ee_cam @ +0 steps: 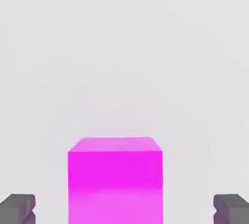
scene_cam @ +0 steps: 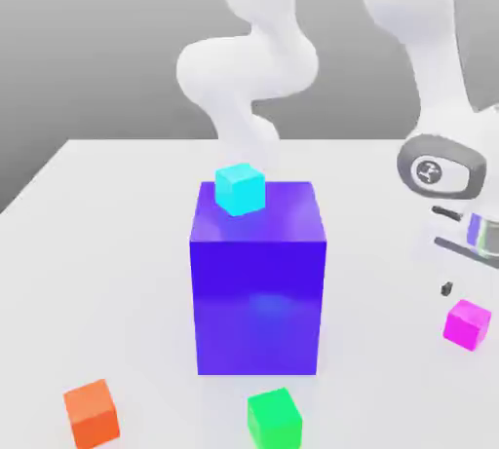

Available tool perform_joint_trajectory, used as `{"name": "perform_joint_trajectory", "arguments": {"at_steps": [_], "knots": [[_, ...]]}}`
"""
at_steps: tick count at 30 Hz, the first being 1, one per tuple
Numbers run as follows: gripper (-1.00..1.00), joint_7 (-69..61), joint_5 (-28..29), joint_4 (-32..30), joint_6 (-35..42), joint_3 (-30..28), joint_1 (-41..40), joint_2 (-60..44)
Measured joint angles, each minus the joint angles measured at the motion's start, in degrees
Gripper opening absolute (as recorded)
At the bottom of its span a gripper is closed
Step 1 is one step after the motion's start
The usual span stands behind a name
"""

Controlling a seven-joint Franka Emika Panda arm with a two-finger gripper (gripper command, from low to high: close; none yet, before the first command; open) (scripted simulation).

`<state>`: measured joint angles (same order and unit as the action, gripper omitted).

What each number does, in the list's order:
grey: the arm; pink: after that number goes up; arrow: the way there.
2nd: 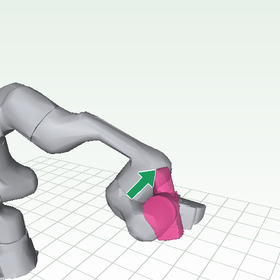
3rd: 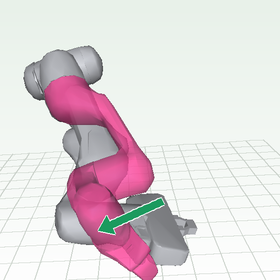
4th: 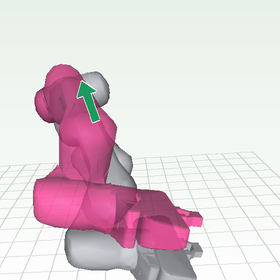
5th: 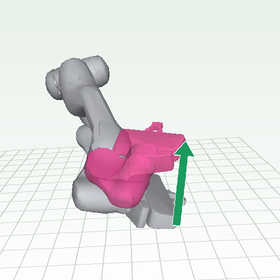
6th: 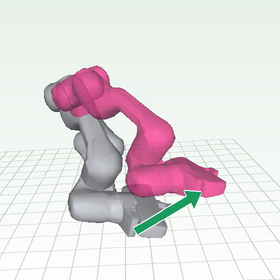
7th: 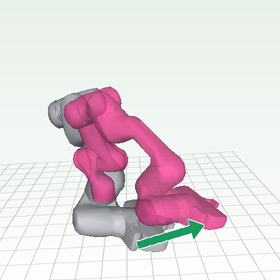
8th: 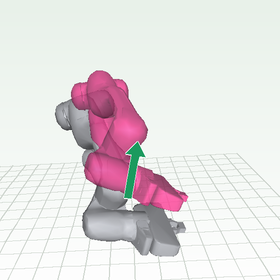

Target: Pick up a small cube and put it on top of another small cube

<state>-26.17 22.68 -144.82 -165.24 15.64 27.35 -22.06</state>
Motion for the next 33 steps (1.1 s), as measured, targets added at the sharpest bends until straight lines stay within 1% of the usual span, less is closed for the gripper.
{"name": "perform_joint_trajectory", "arguments": {"at_steps": [1, 8, 10, 14, 16, 25, 33], "knots": [[-1.00, 0.80, 1.06, 0.30, -0.93, -1.31, 1.08, -1.27], [-1.00, 0.95, 1.23, 0.34, -0.94, -1.50, 1.26, -1.40], [-1.00, -0.79, -1.05, -0.25, 0.78, 0.79, -0.55, 0.99], [-1.00, -5.55, -7.34, -1.86, 5.10, 5.29, -3.75, 7.13], [-1.00, -5.66, -9.72, -2.33, 7.05, 5.76, -4.75, 9.40], [-1.00, 18.99, -13.47, -0.28, 11.44, -5.36, -9.39, 10.94], [-1.00, 40.17, -18.61, 1.41, 14.43, -13.96, -14.73, 13.16]]}}
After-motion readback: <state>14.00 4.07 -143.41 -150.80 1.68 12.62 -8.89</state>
